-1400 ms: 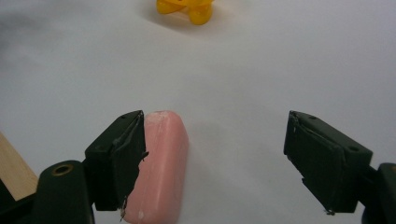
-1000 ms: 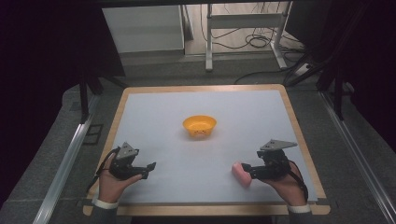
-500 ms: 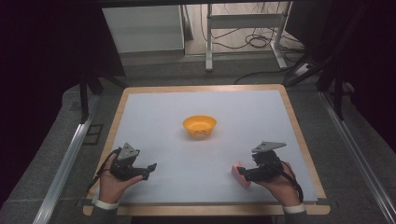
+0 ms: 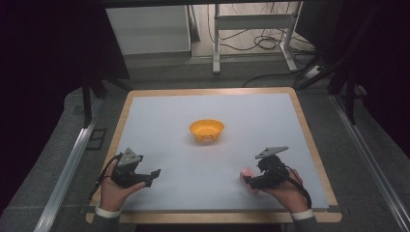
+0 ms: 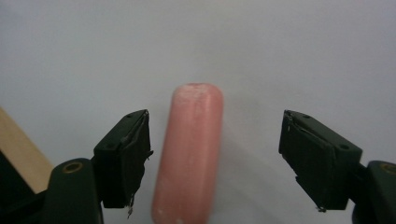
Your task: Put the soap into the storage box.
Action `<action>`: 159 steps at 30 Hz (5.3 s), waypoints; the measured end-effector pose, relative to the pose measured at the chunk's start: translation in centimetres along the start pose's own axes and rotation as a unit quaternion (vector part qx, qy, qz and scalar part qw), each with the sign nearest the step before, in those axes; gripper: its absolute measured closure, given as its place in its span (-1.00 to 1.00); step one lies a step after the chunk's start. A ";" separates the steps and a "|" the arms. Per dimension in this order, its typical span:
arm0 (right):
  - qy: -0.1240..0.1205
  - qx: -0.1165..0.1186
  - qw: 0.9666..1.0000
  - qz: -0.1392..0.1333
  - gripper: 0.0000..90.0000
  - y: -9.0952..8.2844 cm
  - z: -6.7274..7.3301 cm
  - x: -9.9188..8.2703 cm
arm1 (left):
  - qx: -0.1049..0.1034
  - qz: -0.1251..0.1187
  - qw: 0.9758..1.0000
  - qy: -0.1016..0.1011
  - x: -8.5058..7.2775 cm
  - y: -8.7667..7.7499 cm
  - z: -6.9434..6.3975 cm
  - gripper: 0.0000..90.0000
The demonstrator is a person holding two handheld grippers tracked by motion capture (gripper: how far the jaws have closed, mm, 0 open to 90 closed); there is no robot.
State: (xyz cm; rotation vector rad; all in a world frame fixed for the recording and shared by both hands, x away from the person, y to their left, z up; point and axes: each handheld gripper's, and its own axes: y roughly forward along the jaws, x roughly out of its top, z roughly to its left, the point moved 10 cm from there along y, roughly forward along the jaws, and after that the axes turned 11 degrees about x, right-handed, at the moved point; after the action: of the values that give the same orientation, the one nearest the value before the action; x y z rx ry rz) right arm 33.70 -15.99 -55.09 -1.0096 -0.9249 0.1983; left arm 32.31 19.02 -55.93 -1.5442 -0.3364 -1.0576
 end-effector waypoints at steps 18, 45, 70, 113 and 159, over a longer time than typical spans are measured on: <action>0.020 -0.032 0.994 0.103 -0.07 2.3 0.2 -1.6 | -0.005 -0.005 1.000 0.001 0.0 -0.5 0.0 -0.69; 0.035 -0.020 0.996 0.076 0.32 1.2 -0.8 -1.0 | -0.002 0.003 1.000 0.007 -0.4 -0.1 0.0 -0.69; 0.034 -0.015 0.999 0.035 0.32 0.3 -2.4 1.6 | -0.001 0.006 1.000 0.010 -0.5 0.1 -0.1 -0.69; 0.007 0.002 1.000 0.017 0.32 1.0 -2.9 6.1 | 0.000 0.008 1.000 0.007 -0.8 0.2 0.1 -0.70; -0.040 0.003 0.999 0.005 0.32 1.8 -4.9 12.1 | 0.001 0.012 1.000 0.009 -1.0 0.5 0.1 -0.70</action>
State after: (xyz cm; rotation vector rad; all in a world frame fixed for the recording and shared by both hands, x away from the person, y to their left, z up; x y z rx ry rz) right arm 45.30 -11.66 -50.62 -1.0071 -0.9912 0.2506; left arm 32.13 19.27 -56.97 -1.5330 -0.3060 -1.0518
